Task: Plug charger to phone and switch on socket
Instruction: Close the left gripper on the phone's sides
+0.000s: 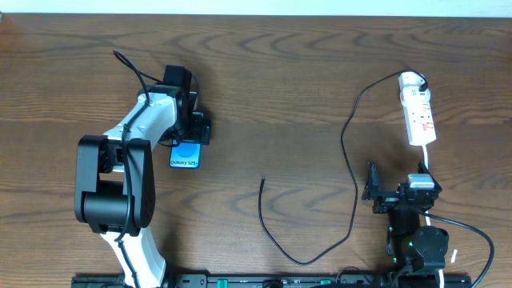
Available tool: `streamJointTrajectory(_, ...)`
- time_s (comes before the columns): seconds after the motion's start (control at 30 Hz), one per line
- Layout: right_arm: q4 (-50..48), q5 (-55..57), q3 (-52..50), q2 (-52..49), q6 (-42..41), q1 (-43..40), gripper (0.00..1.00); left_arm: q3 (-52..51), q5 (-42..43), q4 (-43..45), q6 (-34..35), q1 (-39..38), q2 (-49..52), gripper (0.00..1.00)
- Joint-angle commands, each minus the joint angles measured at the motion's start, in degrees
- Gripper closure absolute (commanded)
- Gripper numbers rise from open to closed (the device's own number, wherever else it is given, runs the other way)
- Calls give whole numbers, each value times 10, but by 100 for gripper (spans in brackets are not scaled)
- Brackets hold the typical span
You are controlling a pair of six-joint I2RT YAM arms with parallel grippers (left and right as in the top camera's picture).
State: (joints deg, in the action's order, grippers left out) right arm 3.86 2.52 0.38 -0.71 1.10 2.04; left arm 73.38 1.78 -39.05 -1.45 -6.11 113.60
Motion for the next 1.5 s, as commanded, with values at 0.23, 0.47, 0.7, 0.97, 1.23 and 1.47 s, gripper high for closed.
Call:
streamJointTrajectory(0.23, 2, -1, -1, 3, -2, -6, 1, -9, 34, -9, -15, 2, 23, 2)
streamJointTrajectory(0.47, 3, -1, -1, 3, -2, -6, 1, -9, 33, -14, -15, 2, 23, 2)
streamJointTrajectory(0.7, 2, -1, -1, 3, -2, -6, 1, -10, 31, -18, -17, 2, 23, 2)
streamJointTrajectory(0.97, 2, -1, -1, 3, -2, -6, 1, -10, 32, -20, -17, 2, 23, 2)
streamJointTrajectory(1.23, 2, -1, -1, 3, -2, -6, 1, -10, 32, -23, -17, 2, 23, 2)
streamJointTrajectory(1.47, 2, -1, -1, 3, -2, -6, 1, -10, 31, -29, -17, 2, 23, 2)
